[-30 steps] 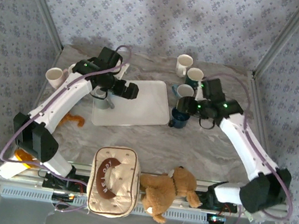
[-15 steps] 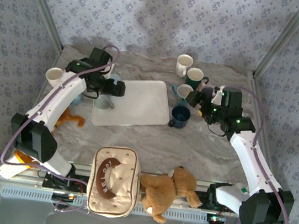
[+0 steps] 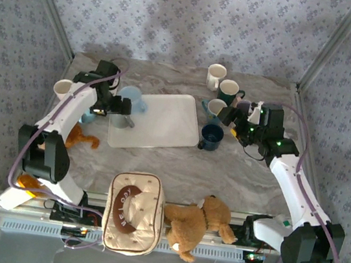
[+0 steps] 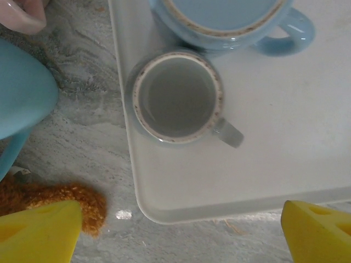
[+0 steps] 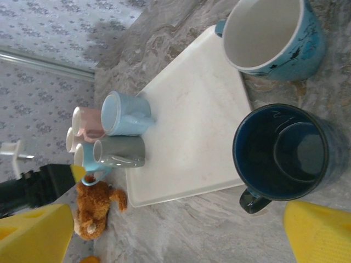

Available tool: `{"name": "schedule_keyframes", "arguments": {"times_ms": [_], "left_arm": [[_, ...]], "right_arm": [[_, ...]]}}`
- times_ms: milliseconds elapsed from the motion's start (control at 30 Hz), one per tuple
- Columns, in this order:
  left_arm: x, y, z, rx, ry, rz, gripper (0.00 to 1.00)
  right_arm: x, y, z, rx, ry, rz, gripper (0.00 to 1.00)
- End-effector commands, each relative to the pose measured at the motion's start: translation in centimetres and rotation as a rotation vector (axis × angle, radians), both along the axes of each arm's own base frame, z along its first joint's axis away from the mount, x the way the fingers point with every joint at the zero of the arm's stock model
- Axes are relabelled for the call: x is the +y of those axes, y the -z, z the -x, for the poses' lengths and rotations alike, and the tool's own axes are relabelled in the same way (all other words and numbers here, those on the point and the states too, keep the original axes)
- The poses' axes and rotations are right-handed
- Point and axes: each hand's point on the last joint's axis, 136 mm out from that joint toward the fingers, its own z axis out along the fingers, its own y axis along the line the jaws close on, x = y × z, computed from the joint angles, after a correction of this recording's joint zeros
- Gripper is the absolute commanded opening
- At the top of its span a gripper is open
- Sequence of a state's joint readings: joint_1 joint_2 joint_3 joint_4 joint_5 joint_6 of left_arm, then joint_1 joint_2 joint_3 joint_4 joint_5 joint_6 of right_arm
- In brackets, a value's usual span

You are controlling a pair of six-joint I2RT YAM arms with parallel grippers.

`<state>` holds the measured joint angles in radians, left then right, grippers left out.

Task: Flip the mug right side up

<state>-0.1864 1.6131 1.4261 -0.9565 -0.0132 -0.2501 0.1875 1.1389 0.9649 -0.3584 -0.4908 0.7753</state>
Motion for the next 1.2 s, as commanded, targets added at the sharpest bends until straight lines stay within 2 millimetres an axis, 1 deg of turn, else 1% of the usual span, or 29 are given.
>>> {"name": "schedule_keyframes", "arguments": {"times_ms": [0, 67, 200, 333, 433, 633, 933, 1167], "left_arm": [[0.7, -0.1, -1.3, -0.026, 0.003, -0.002, 0.92], [0.5, 0.1, -1.8, -0.033, 0.017, 0.036, 0.92], [0.2, 0.8, -2.7, -0.035, 0.050, 0.056, 0.91], [-0.4, 1.7, -3.5, -0.034, 0.065, 0.085, 0.87], [-1.0, 2.1, -4.0, -0.035, 0.069, 0.113, 0.84], [-0.9, 3.0, -5.0, -0.024, 0.055, 0.108, 0.82], [0.0, 5.0, -5.1, 0.015, 0.048, 0.045, 0.83], [-0.6, 6.2, -4.8, 0.036, 0.066, 0.073, 0.75]], "right_arm": [[0.8, -0.3, 0.2, -0.008, -0.033, -0.064, 1.00], [1.2, -0.6, 0.0, -0.035, -0.039, -0.096, 1.00], [1.1, -0.2, -0.1, -0.020, -0.020, -0.112, 1.00], [1.5, 0.1, -0.2, -0.002, -0.036, -0.121, 1.00], [1.9, -0.1, -0.2, -0.008, -0.053, -0.122, 1.00], [2.7, -0.3, -0.2, -0.016, -0.079, -0.125, 1.00], [3.0, 0.1, 0.0, 0.000, -0.085, -0.135, 1.00], [3.1, 0.3, -0.1, 0.000, -0.081, -0.132, 1.00]]}}
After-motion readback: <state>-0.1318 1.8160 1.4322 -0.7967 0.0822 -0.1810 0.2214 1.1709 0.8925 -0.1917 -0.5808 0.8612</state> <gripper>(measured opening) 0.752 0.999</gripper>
